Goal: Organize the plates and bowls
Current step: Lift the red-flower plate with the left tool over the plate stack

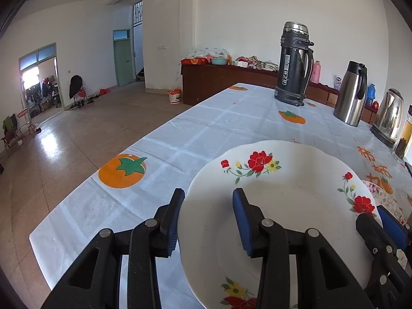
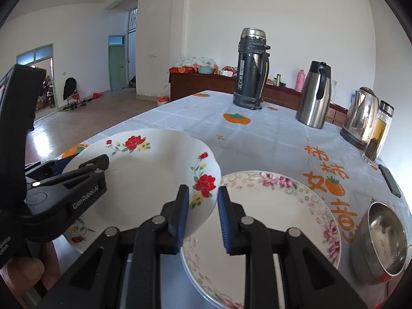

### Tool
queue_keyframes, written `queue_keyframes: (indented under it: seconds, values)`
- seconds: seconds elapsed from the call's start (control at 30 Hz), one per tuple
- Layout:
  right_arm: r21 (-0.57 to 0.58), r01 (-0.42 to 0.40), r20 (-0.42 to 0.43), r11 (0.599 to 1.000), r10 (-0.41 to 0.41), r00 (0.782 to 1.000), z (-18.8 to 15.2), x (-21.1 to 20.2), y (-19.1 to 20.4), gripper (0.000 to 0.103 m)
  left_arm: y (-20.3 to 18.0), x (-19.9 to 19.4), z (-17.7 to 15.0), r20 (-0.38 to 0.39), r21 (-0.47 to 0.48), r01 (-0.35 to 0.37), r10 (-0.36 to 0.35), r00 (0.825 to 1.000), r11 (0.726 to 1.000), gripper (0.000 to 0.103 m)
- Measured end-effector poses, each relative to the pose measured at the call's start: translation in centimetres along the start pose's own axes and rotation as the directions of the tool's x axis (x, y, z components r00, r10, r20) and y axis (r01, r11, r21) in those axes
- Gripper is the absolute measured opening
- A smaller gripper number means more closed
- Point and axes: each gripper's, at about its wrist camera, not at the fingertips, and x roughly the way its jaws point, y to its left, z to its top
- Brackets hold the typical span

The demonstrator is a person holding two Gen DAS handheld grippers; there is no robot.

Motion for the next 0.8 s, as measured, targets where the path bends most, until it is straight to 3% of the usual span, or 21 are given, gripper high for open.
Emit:
queue_keyframes:
  seconds: [0.8]
  values:
    - [0.047, 0.072, 0.027, 0.996, -0.073, 0.997, -1.5, -2.7, -4.3, 0.023, -4.9, -1.9, -0.5, 0.031, 0.031, 0.071, -0.072, 0.997, 0.997, 0.042]
